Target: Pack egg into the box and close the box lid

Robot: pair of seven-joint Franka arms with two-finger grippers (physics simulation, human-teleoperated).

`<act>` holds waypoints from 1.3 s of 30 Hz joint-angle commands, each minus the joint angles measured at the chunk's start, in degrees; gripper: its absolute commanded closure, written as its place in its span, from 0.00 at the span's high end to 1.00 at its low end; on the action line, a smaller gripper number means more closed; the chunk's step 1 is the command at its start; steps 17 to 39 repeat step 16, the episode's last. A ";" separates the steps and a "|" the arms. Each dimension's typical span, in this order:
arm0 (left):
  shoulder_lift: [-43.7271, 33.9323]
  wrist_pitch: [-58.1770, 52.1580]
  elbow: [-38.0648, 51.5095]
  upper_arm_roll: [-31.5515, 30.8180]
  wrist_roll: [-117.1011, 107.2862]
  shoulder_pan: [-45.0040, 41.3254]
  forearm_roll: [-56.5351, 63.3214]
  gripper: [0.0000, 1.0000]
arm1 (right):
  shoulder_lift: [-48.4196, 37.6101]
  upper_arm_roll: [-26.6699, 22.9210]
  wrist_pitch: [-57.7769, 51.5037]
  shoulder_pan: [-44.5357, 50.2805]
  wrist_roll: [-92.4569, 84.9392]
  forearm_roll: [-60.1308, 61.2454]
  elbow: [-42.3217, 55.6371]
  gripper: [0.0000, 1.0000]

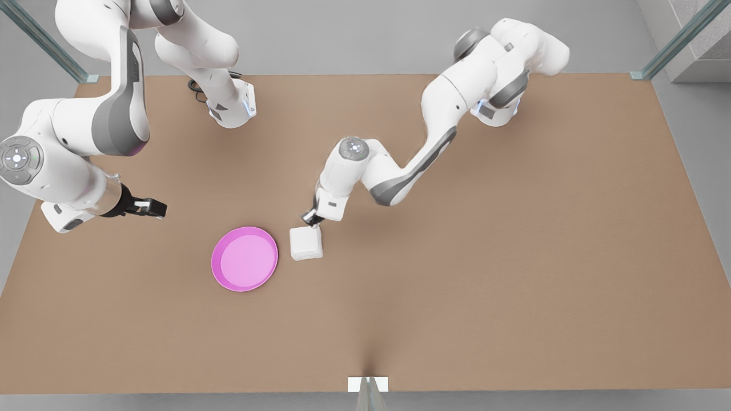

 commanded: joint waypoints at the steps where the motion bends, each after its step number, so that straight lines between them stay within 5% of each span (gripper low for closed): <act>1: -3.74 -39.78 1.84 -0.91 38.87 18.87 -9.84 0.45 | -0.07 0.02 0.04 -0.01 -0.81 0.10 0.03 1.00; 2: -5.24 -53.07 5.01 -0.29 64.91 26.96 -10.38 1.00 | -0.07 0.02 -0.05 -0.01 -0.81 0.18 0.03 1.00; 4: -14.81 -57.29 5.01 0.24 93.66 33.74 0.42 1.00 | -0.07 0.02 -0.75 0.34 -0.55 0.80 -0.06 1.00; 6: -25.79 -63.45 4.31 0.93 95.52 33.13 -1.31 1.00 | 0.02 0.28 -0.84 0.86 -0.55 0.54 -0.59 1.00; 7: -33.53 -60.47 -2.80 10.33 96.66 27.42 -7.21 1.00 | 0.63 0.28 -1.02 0.69 -0.64 0.71 -0.50 1.00; 8: -36.35 -57.47 -7.20 11.66 96.57 25.92 -7.30 1.00 | 0.64 0.28 -1.28 0.78 -0.64 0.62 -0.41 1.00; 39: -37.05 -57.38 -8.00 11.66 96.66 25.83 -8.79 1.00 | 0.64 0.28 -1.54 0.60 -0.81 0.54 -0.41 1.00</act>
